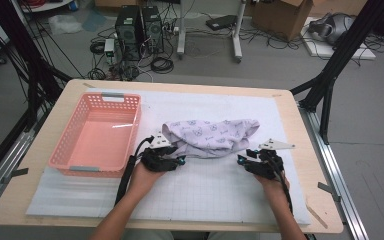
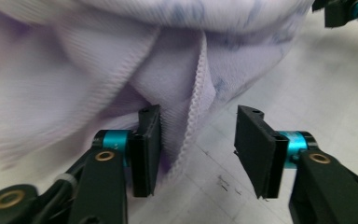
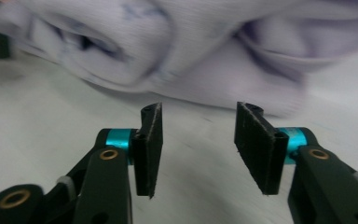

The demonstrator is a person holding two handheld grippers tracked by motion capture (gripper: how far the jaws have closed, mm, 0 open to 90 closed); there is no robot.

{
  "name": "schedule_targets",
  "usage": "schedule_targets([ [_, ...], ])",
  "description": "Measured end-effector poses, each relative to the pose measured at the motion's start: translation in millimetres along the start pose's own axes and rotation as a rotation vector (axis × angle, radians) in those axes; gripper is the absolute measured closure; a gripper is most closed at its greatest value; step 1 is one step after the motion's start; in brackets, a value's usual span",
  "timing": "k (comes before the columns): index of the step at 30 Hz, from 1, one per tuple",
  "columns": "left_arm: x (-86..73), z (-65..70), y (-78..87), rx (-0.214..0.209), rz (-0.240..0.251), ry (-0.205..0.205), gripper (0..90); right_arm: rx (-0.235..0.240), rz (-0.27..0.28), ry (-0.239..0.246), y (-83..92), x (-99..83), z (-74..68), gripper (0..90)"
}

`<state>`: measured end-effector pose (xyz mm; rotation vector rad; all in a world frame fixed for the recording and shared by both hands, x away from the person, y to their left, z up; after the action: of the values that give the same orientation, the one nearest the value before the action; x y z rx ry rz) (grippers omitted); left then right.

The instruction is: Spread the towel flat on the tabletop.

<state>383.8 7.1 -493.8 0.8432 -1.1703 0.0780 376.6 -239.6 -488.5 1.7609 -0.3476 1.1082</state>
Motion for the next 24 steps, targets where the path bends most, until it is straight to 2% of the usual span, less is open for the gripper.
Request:
schedule_targets([
  [1, 0.0, 0.0, 0.0, 0.0, 0.0, 0.0, 61.4, 0.0, 0.0, 0.0, 0.0, 0.0, 0.0, 50.4],
  [2, -1.9, 0.8, -3.2, 0.007, -0.015, -0.02, 61.4, 0.017, 0.003, -0.004, -4.8, 1.9, -6.0, 49.1],
  [3, -2.7, 1.1, -5.4, 0.017, -0.023, -0.031, 76.3, 0.05, 0.008, -0.01, -14.6, 6.8, -16.9, 47.9],
  [4, -2.1, 1.9, -5.3, 0.017, -0.021, -0.032, 81.0, 0.058, 0.006, -0.007, -19.5, 8.9, -21.2, 48.2],
  [7, -1.0, 3.9, -2.4, -0.003, -0.014, -0.023, 83.8, 0.075, -0.003, -0.009, -29.1, 11.7, -27.6, 53.5],
  [8, -0.7, 5.2, -0.1, -0.01, -0.014, -0.023, 84.2, 0.1, 0.006, 0.001, -33.6, 14.1, -31.2, 78.7],
  [10, 0.6, 8.5, 6.3, -0.026, -0.005, -0.032, 84.3, 0.109, 0.018, 0.01, -32.6, 15.5, -31.9, 81.3],
  [12, 2.6, 13.4, 13.0, -0.05, 0.011, -0.036, 84.3, 0.113, 0.027, 0.011, -26.5, 17.5, -31.1, 82.8],
  [14, 5.6, 20.8, 19.4, -0.085, 0.042, -0.026, 84.4, 0.112, 0.033, 0.031, -8.6, 19.4, -29.0, 82.7],
  [15, 6.8, 24.9, 22.6, -0.1, 0.055, -0.026, 84.4, 0.112, 0.033, 0.031, -8.6, 19.4, -29.0, 82.7],
  [16, 8.2, 34.1, 28.4, -0.138, 0.076, -0.016, 84.4, 0.098, 0.043, 0.051, 7.4, 19.9, -26.9, 82.5],
  [17, 8.2, 34.1, 28.4, -0.138, 0.076, -0.016, 84.4, 0.098, 0.043, 0.051, 7.4, 19.9, -26.9, 82.5],
  [18, 8.4, 39.2, 30.9, -0.157, 0.085, -0.008, 84.3, 0.09, 0.048, 0.06, 24.5, 18.1, -24.0, 82.4],
  [19, 8.1, 44.3, 33.0, -0.171, 0.088, -0.015, 84.3, 0.09, 0.048, 0.06, 24.5, 18.1, -24.0, 82.4],
  [20, 7.3, 50.2, 34.5, -0.185, 0.088, -0.02, 84.3, 0.084, 0.044, 0.062, 33.0, 16.2, -22.9, 82.4],
  [21, 7.0, 56.7, 35.6, -0.206, 0.091, -0.023, 84.4, 0.063, 0.037, 0.078, 47.9, 12.7, -19.7, 82.4],
  [22, 6.7, 69.5, 36.1, -0.236, 0.093, -0.038, 84.3, 0.044, 0.02, 0.091, 54.1, 10.6, -18.2, 82.4],
  [23, 6.7, 69.5, 36.1, -0.236, 0.093, -0.038, 84.4, 0.017, 0.0, 0.107, 59.4, 8.8, -16.3, 82.4],
  [24, 6.7, 75.7, 35.4, -0.252, 0.091, -0.043, 84.4, 0.017, 0.0, 0.107, 59.4, 8.8, -16.3, 82.4],
])
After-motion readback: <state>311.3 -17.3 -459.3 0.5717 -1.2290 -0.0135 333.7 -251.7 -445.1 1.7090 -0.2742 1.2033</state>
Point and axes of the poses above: each handheld gripper's, and its own axes: y roughly backward along the jaws, x roughly out of its top, z roughly to its right, the point moved 9 cm from there along -y, roughly forward along the jaws, and after that the axes turned 3 degrees about -x, right-handed, at the moved point
